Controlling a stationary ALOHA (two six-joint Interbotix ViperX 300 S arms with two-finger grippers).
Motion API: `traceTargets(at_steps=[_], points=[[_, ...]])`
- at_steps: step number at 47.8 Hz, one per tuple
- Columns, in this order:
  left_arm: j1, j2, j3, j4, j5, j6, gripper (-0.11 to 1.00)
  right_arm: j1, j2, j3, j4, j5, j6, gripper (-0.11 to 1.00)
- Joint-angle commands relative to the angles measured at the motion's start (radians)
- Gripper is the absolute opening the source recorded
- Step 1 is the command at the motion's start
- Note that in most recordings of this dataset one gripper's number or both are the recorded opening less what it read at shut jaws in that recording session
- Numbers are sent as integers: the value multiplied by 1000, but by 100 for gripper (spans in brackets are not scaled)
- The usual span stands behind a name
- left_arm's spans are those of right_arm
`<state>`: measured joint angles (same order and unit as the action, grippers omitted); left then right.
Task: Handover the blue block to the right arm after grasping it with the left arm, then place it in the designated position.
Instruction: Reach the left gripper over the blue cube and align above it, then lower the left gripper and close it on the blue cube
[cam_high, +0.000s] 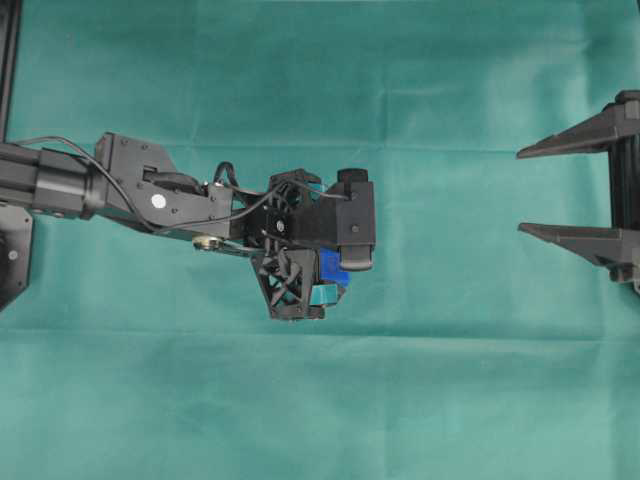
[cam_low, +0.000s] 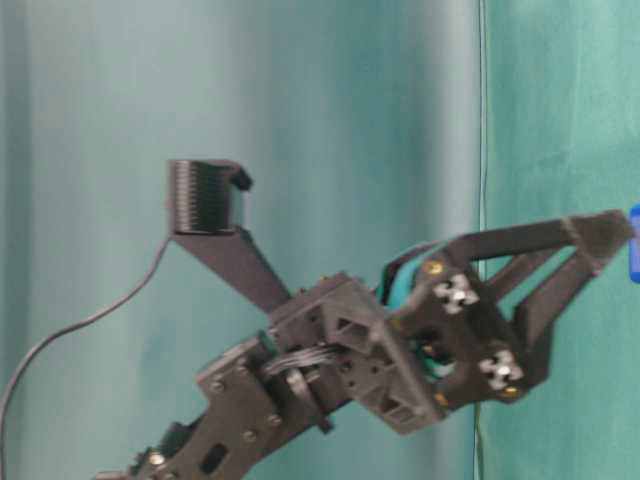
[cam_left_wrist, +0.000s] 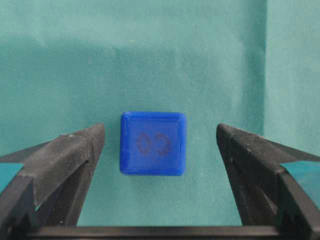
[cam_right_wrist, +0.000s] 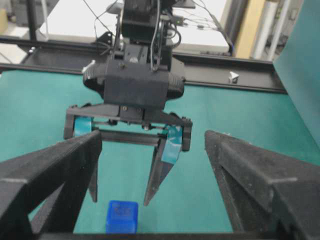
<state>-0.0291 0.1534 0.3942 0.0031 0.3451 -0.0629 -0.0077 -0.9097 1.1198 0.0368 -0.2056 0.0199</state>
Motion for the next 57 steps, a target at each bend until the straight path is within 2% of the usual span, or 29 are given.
traceTargets(at_steps=[1,21,57], points=[[-3,-5,0,3,-31,3,100,-2,6,-25,-2,-5,0,95],[-3,72,37,3,-112,5,100,-2,6,-25,-2,-5,0,95],[-2,94,35,3,-130,2,100,-2,5,-25,-2,2,0,95]])
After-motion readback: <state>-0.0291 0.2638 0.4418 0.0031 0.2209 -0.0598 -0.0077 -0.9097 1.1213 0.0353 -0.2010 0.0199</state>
